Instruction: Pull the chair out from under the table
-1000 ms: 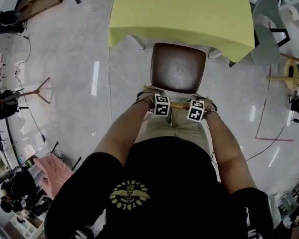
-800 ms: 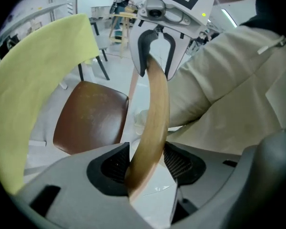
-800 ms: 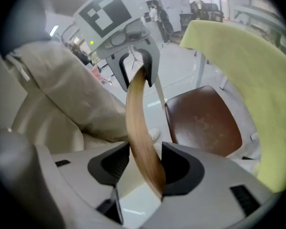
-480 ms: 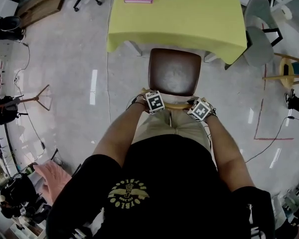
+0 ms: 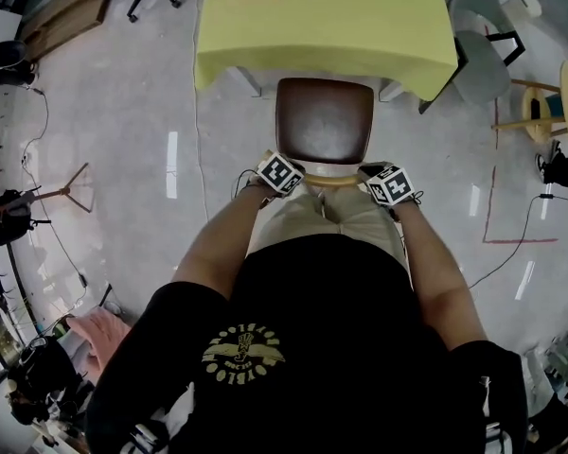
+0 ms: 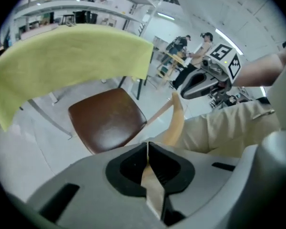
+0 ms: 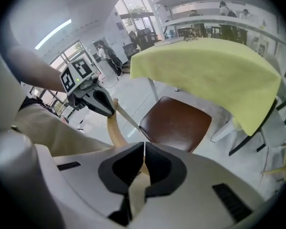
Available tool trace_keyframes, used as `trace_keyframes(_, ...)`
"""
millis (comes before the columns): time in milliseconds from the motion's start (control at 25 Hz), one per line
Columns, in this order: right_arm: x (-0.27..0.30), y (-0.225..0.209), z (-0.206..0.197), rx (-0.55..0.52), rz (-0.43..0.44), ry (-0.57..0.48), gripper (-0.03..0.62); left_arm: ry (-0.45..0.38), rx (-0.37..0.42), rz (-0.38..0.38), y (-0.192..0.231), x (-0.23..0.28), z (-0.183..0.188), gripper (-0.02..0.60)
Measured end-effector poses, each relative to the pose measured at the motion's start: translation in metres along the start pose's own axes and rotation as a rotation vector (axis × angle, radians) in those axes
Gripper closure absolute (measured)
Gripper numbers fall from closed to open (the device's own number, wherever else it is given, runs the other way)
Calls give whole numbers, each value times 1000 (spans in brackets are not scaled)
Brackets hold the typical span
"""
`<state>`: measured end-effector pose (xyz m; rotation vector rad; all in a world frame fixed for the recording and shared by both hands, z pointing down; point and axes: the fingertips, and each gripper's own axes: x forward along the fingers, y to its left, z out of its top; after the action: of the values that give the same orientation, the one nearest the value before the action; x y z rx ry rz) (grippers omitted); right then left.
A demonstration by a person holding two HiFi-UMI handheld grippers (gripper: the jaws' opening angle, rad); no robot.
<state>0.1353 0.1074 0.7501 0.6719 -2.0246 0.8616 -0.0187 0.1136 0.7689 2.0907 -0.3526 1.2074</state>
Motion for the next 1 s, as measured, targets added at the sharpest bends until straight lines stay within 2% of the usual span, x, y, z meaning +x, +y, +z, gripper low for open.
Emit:
trace_keyframes(80,-6,-3,0,13,-15,-12,580,-26,-48,48,8,-2,1,568)
trace_keyframes(200,-12,-5,0,32,-15,-21,580,-16,-62,98,13,-6,0,572)
trace_keyframes(320,-13,-8,-4,47,-3,-27,582,-56,-102,153,16,-13,7,572)
trace_keyframes(520,-21,-13,6,31,-25,-70,583,-253,-256,245,25,-38,29,572)
trace_keyframes(600,-24,-11,13,31,-19,-101,583,-327,-293,268,24,-50,37,572)
trace_keyframes(840,-42,-16,40,17,-12,-173,583,-441,-262,345,18,-82,65,572)
trace_keyframes(1000,-59,-21,63,22,-20,-237,583,-510,-275,385,18,-104,80,572)
